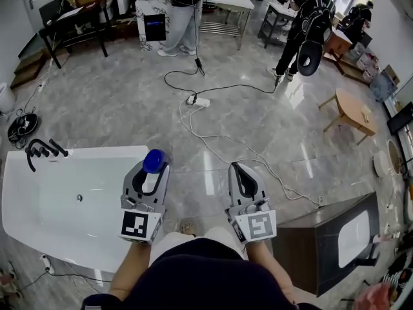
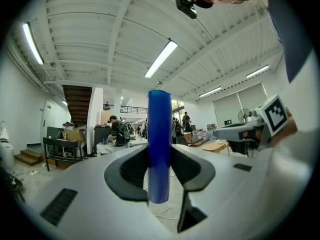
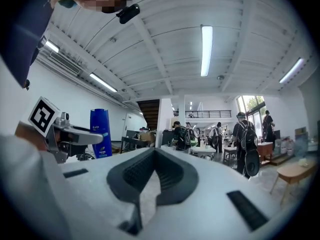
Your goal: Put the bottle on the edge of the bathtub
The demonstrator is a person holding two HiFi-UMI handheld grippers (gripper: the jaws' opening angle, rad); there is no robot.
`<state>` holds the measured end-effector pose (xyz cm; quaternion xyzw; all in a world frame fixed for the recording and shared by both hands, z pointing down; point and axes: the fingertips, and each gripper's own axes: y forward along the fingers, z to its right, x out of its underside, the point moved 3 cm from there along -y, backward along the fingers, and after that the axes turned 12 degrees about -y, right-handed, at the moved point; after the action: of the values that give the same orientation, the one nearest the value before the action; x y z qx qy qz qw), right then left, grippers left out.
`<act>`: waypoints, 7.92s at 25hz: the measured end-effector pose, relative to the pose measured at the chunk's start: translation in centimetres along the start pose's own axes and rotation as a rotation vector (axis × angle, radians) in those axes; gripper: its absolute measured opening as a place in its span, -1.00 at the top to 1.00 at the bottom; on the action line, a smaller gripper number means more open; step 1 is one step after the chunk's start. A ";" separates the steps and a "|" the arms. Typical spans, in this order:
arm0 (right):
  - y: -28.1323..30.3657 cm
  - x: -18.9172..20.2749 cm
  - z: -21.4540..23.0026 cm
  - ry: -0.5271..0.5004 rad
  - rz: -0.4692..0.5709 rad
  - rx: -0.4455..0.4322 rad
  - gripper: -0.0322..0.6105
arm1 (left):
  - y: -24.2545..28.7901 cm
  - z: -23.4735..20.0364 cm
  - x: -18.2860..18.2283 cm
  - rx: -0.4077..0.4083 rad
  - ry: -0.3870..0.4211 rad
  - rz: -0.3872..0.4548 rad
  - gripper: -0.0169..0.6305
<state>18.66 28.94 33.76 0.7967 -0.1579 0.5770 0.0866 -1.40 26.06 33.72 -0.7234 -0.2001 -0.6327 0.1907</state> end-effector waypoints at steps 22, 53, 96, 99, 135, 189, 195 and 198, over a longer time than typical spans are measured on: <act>13.0 3.2 4.9 0.017 0.042 -0.064 0.90 | 10.1 -5.4 0.3 -0.052 0.012 0.045 0.52; 44.7 8.9 21.9 0.039 0.085 -0.240 0.90 | 41.1 -17.2 -3.7 -0.221 0.033 0.102 0.52; 54.0 4.4 10.6 0.055 0.186 -0.542 0.90 | 34.1 -25.4 -6.5 -0.488 0.062 0.125 0.52; 55.3 1.9 5.1 0.067 0.240 -0.670 0.90 | 29.0 -27.7 -7.5 -0.634 0.084 0.132 0.52; 49.6 -4.4 -17.0 0.037 0.394 -1.191 0.90 | 6.5 -28.2 -5.2 -1.198 0.122 0.198 0.52; 51.4 16.6 -32.6 -0.023 0.032 -1.214 0.90 | 7.2 -43.2 31.7 -0.835 -0.115 -0.145 0.52; 51.4 17.4 -32.8 -0.026 0.014 -1.209 0.90 | 7.6 -43.3 33.6 -0.814 -0.108 -0.156 0.52; 51.0 17.5 -32.7 -0.026 0.014 -1.211 0.90 | 7.9 -43.1 34.1 -0.798 -0.108 -0.161 0.52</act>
<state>-23.40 -10.97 58.51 0.6116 -0.4645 0.3753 0.5189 -29.30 -1.75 72.85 -0.7549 -0.0047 -0.6346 -0.1656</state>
